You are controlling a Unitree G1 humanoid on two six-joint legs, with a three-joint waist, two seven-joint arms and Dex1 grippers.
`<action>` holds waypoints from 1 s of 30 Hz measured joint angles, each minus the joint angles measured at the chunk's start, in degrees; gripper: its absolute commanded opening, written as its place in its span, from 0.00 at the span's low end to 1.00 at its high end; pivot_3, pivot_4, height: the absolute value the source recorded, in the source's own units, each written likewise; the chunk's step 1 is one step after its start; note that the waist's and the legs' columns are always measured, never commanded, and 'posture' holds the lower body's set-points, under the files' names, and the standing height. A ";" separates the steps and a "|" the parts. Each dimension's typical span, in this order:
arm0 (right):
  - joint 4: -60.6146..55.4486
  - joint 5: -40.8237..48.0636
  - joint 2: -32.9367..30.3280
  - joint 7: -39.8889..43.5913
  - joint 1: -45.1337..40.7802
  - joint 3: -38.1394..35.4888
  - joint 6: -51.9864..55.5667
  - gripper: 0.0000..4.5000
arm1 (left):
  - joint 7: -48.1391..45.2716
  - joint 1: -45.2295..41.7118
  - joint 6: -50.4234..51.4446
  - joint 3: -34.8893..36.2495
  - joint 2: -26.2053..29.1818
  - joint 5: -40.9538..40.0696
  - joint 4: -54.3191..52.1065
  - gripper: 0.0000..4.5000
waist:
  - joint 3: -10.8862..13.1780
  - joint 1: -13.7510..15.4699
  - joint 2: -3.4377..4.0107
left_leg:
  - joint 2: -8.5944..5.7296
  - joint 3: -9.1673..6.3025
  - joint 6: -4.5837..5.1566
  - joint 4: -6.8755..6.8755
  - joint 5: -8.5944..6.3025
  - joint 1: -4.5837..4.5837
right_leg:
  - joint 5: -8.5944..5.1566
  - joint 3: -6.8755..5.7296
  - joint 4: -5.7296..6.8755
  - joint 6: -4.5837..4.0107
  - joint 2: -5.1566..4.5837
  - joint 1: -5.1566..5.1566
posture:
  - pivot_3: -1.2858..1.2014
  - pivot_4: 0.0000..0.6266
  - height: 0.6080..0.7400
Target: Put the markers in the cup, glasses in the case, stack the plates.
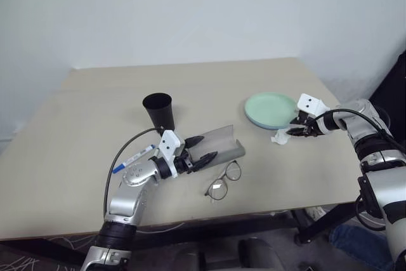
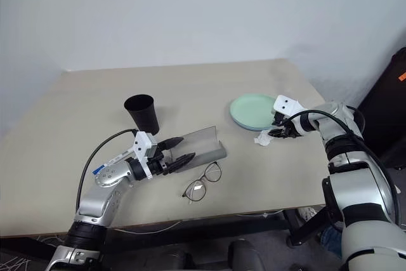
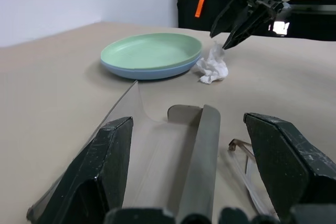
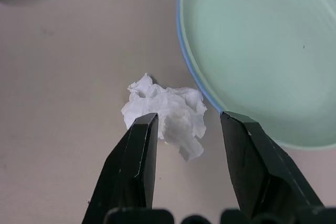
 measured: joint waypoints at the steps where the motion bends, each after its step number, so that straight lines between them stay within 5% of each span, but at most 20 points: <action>1: 0.00 -0.01 0.00 -0.18 0.06 -0.06 0.34 0.45 | -0.03 -0.01 0.00 0.00 -0.01 0.00 0.02 0.79 | 0.00 0.01 0.00 | 0.00 0.00 0.00 0.00 0.00 -0.01 | 0.00 -0.01 0.00 0.00 0.00 0.00 | 0.52 0.00 1.00; 10: 0.50 -0.03 0.71 -2.38 0.61 -0.38 2.64 0.45 | -0.40 -0.06 -0.01 0.00 -0.04 0.04 0.23 0.79 | 0.00 0.03 0.00 | -0.03 0.00 0.00 0.00 0.00 -0.06 | 0.00 0.00 -0.04 0.00 -0.02 -0.01 | 0.52 0.00 1.00; 18: 1.02 -0.03 0.76 -1.70 0.63 -0.38 4.40 0.01 | -0.39 -0.06 -0.03 0.00 -0.04 0.07 0.23 0.79 | 0.00 0.00 0.00 | -0.02 -0.02 0.00 0.00 0.00 -0.05 | 0.00 0.00 -0.04 0.00 -0.02 -0.02 | 0.52 0.00 1.00; 30: -4.02 2.61 -0.86 6.95 0.60 -1.34 4.15 0.01 | -0.32 -0.06 -0.07 0.00 -0.04 0.10 0.24 0.79 | 0.01 0.05 0.01 | -0.02 -0.05 0.00 0.00 -0.01 -0.06 | 0.00 -0.01 -0.04 0.00 -0.02 -0.04 | 0.52 0.00 1.00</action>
